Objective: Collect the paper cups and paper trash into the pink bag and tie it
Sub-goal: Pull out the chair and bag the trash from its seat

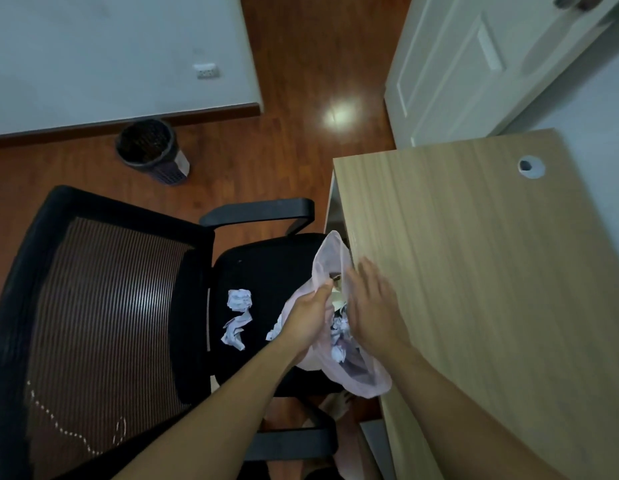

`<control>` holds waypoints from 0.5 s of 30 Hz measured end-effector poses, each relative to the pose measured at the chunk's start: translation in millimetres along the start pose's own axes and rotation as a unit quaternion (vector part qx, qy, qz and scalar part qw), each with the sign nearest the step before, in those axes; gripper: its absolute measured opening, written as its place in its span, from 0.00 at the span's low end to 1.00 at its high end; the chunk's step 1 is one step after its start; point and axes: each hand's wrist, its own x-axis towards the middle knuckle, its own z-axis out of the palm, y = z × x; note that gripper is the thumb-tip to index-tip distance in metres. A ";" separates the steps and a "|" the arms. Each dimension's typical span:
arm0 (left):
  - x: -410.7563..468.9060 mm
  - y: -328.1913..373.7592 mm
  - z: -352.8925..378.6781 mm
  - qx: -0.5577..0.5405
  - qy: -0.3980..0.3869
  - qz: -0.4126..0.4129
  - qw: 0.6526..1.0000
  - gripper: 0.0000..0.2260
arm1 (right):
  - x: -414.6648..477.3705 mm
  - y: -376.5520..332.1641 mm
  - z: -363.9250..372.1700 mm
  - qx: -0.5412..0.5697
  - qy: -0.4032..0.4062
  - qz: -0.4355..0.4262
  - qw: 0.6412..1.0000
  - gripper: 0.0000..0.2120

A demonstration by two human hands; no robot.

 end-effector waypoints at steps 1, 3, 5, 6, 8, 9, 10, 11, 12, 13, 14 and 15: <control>2.3 -1.5 0.1 -0.015 0.001 0.000 1.000 0.25 | -3.1 -1.4 8.3 -0.015 -0.007 -0.003 1.000 0.33; 3.1 -2.0 -0.4 -0.039 0.009 0.003 0.999 0.26 | -9.7 0.0 18.6 -0.032 0.003 0.039 0.999 0.33; 3.5 -1.9 -2.4 -0.042 0.012 0.004 0.999 0.28 | -14.7 4.1 22.2 -0.018 0.036 0.105 0.994 0.26; 3.0 -2.2 -4.4 -0.038 0.013 0.007 0.999 0.29 | -16.0 6.4 22.2 -0.017 0.046 0.112 0.992 0.19; 0.0 0.4 -6.7 -0.040 0.026 0.011 0.999 0.31 | -17.9 9.5 15.6 0.017 0.059 0.099 0.993 0.07; -0.6 0.1 -9.1 -0.039 0.036 0.013 0.998 0.33 | -17.5 9.6 9.8 0.065 0.059 0.108 0.990 0.06; -2.6 1.1 -10.7 -0.038 0.041 0.011 0.998 0.33 | -16.1 7.9 2.2 0.127 0.058 0.133 0.981 0.07; -5.2 2.8 -11.3 -0.041 0.044 0.013 0.998 0.32 | -13.8 6.6 -5.3 0.186 0.049 0.171 0.966 0.08; -8.9 5.1 -12.1 -0.046 0.048 0.014 0.998 0.30 | -10.5 5.8 -12.4 0.236 0.044 0.213 0.947 0.08; -11.3 6.4 -13.4 -0.053 0.045 0.013 0.997 0.27 | -7.1 4.7 -19.6 0.266 0.061 0.248 0.930 0.07; -15.0 8.9 -14.0 -0.061 0.045 0.012 0.997 0.24 | -2.7 4.4 -27.2 0.284 0.087 0.277 0.914 0.06; -17.1 9.8 -15.2 -0.065 0.049 0.013 0.997 0.23 | 3.4 6.5 -34.3 0.296 0.120 0.305 0.897 0.05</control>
